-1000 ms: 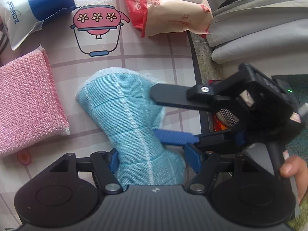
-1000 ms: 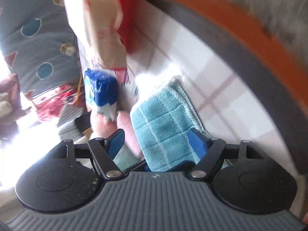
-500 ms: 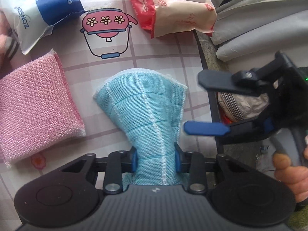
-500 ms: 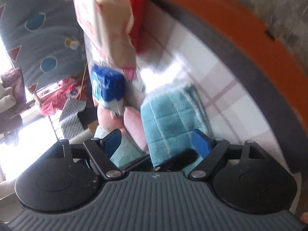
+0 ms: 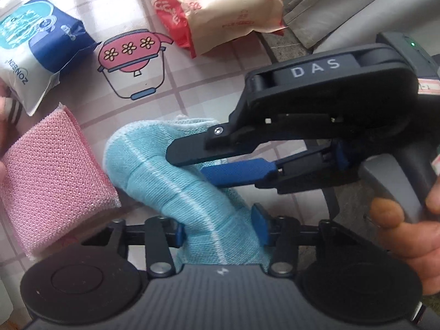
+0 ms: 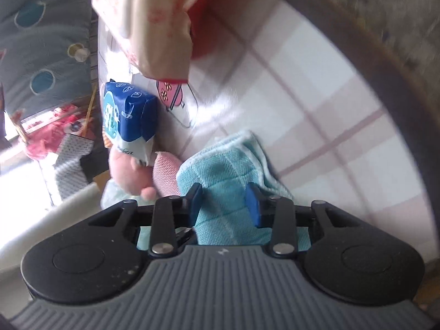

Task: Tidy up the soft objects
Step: 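Lift the blue towel with the left tool while the right reaches the pink pad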

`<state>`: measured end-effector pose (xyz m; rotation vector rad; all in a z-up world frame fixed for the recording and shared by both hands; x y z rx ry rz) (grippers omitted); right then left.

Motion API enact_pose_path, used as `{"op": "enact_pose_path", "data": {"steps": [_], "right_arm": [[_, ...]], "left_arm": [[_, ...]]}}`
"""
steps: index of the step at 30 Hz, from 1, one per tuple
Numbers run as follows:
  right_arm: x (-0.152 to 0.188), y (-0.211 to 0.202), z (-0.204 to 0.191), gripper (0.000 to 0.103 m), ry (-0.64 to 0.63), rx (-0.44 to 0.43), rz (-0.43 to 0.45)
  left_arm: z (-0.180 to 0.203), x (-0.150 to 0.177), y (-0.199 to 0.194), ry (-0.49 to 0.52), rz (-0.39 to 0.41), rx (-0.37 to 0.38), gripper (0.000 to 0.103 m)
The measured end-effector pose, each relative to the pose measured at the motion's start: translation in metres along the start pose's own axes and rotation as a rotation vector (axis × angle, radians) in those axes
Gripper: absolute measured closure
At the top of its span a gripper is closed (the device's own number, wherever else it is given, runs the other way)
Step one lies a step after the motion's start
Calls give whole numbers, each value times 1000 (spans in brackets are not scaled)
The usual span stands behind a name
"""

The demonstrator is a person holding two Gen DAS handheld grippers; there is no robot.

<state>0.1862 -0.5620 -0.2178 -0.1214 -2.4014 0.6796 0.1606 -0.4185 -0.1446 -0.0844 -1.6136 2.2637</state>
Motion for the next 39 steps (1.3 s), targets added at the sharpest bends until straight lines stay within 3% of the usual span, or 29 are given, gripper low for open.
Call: {"op": "enact_pose_path", "data": {"steps": [4,8,10,15,18,27,35,39], "right_arm": [[-4,1,15,68,96,-100,-47],[-3,-3,18,68,124,-131,-62],[1,-6,12,66,96,-124,-48],[17,-19,-18,44,-24,-125,25],[23,-26,-45,32,-129,-68,60],[25,21,-131,30,-499,201,10],[30,93,-167,29,-691,401,-164],[44,118,-169,22,-749,519,-244]], "left_arm": [[-10,5,0,-14,3,9,53],[-16,8,-5,-32,0,-42,78],[-23,11,-6,-68,-6,-26,82],[-43,22,-25,-134,3,-8,84],[-54,44,-41,-179,20,30,84],[-88,99,-64,-315,61,82,84],[-102,132,-63,-370,90,149,84],[-108,145,-60,-397,87,163,84]]}}
Point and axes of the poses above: each gripper's, at about its wrist camera, not at the fingertips, and y roughly the way its jaws point, z to its right, x to its underside, the point moved 1 cm from there along y, roughly the way its jaws point, and after that the axes turned 12 degrees about -z, right-handed, at the moved point
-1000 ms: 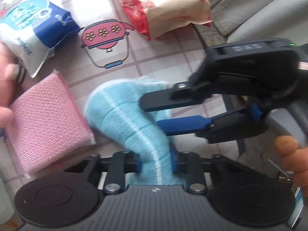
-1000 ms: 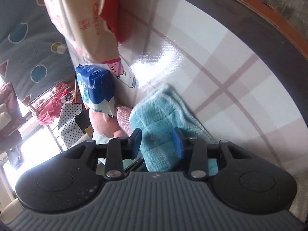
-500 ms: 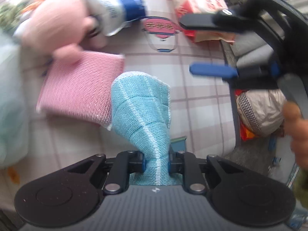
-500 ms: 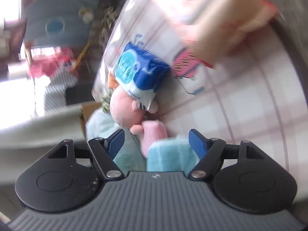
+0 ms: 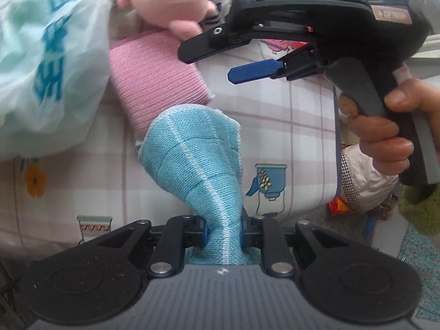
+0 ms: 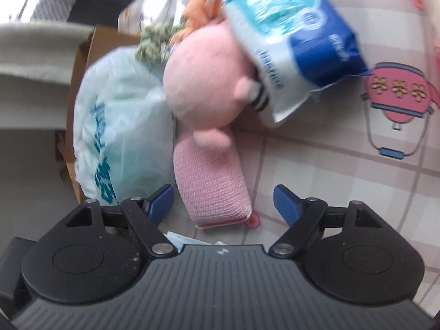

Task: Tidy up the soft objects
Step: 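Lift the blue towel with the left tool while the right reaches the pink pad, then grasp the pink scrubbing pad with the right tool and lift it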

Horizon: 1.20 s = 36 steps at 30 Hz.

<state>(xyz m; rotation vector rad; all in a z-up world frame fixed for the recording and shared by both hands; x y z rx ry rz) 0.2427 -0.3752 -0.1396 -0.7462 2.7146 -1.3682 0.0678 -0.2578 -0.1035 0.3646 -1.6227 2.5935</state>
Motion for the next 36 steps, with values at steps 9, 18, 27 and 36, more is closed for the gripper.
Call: {"op": "enact_pose_path", "data": {"steps": [9,18,27,36], "right_arm": [[-10,31,-55,5,-128,167,-41],[-11,57,-73,11,-174,299,-52],[5,46,-47,39,-74,282,-54],[62,7,3,34,110,283,-38]], "left_arm": [[-39,17,-3,-70,-3,3,84],[-75,25,-3,-112,-4,-12,84],[-88,24,1,-122,3,-28,84],[-71,19,3,-84,12,-43,84]]}}
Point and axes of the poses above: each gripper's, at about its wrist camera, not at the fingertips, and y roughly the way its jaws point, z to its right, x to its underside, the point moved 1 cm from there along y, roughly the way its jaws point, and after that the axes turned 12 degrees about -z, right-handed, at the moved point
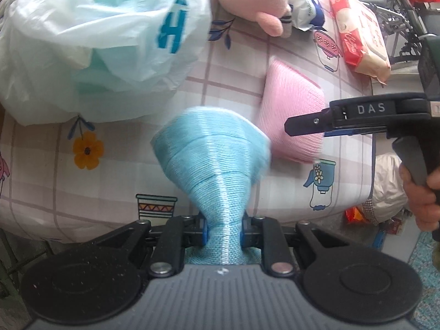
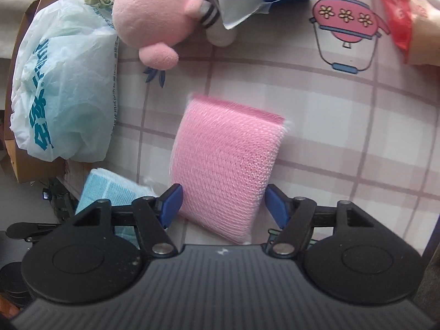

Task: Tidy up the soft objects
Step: 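Grasp the pink scrubbing pad with the right tool and lift it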

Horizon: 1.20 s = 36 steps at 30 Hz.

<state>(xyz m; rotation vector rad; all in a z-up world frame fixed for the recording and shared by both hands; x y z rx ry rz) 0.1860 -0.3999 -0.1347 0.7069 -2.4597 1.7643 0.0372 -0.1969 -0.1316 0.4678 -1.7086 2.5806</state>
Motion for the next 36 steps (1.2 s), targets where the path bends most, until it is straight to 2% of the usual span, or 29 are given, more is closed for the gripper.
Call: {"op": "enact_pose_path", "data": {"steps": [3,6,9,11,18,26,27,31,36], "right_arm": [[3,-1,-11,20,-23,23,34],[-11,4,-26,14,12,14,60],[-23,3,-25,14,105,5,82],[-25,-1,-24,13,155,-43,105],[-35,0,-29,10,225,-77,119],[-48,28,-55,10,265,-48,86],[-49,29,-58,6,267,-42,89],[-50,36,-72,3,253,20,96],[-48,41,-88,5,228,95,101]], "left_arm": [[4,-3,0,9,3,-15,84],[2,-4,-2,0,7,-18,84],[0,-3,-6,4,15,-38,84],[-3,-2,-9,0,15,-42,84],[-18,0,-14,-13,17,-33,84],[-30,2,-17,-23,26,-17,84],[-31,2,-17,-25,27,-15,84],[-41,2,-20,-38,28,-9,84],[-51,-2,-23,-53,31,-6,84]]}}
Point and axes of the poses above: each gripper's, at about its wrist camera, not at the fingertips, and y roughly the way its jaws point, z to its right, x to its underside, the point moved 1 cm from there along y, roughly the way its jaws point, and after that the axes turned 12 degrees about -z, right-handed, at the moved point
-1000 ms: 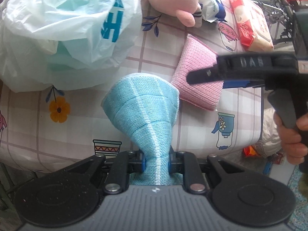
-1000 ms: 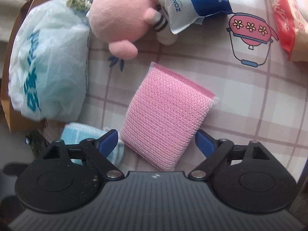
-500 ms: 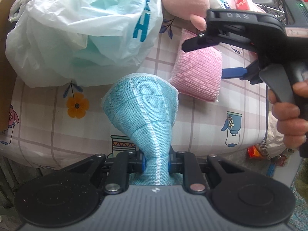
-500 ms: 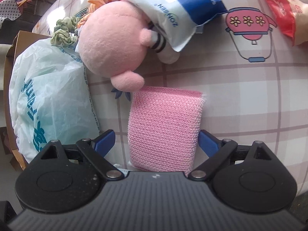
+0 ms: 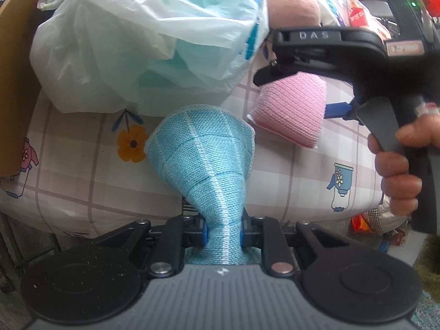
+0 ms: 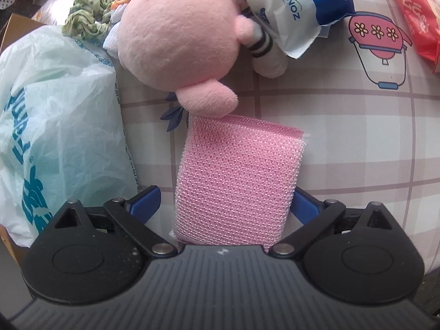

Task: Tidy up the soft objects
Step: 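Grasp the pink scrubbing pad with the right tool and lift it, then carry the blue towel and pink pad over the cardboard box with both tools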

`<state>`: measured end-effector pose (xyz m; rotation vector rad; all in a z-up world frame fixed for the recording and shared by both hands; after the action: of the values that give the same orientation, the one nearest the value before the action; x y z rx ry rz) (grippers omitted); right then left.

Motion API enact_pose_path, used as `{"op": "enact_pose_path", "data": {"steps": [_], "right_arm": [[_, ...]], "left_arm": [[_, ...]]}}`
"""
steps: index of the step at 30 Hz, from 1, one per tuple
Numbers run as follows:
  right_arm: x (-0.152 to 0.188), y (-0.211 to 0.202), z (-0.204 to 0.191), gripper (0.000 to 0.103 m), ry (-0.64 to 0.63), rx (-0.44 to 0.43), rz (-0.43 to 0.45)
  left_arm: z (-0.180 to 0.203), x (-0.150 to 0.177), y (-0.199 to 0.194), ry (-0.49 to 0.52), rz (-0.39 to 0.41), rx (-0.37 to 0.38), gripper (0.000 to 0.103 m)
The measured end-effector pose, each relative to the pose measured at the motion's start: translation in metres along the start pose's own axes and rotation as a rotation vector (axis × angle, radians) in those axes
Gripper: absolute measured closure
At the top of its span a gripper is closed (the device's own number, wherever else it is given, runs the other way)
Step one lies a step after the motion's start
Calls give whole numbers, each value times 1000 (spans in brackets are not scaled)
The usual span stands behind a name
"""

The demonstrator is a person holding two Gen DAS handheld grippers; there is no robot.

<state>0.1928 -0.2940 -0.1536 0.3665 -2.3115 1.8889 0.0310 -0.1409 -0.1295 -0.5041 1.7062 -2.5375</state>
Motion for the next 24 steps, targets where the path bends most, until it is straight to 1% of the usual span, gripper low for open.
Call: {"op": "enact_pose_path", "data": {"steps": [2,3,5,8,11,14,17,21,24], "right_arm": [[2,-1,-3,12,-8,27,9],[4,-3,-4,20,-14,40,16],[7,-6,1,23,-12,21,18],[11,-12,18,25,1,5,14],[13,-15,36,26,26,-42,6],[18,-17,56,26,50,-106,-14],[30,-19,74,26,66,-194,-36],[49,-20,84,26,47,-278,-63],[56,-21,82,26,39,-334,-86]], "left_arm": [[-4,-2,-2,-3,0,2,84],[-4,-3,-2,-4,-1,2,84],[-6,-6,-3,-9,-9,2,84],[-4,-10,-6,-5,-10,9,84],[-3,-14,-10,4,-13,10,84],[0,-20,-10,10,-22,3,84],[5,-22,-8,13,-34,-3,84],[11,-25,-7,27,-42,-9,84],[15,-27,-6,39,-51,-12,84]]}}
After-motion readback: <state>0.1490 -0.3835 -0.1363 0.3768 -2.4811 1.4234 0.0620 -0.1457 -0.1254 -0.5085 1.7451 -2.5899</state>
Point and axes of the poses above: each gripper's, at about its wrist camera, not at the fingertips, and y roughly the way its jaws point, z to its right, x to its underside, the point moved 1 cm from there along y, roughly the way its jaws point, and after that the axes turned 12 degrees about -z, right-handed, at the moved point
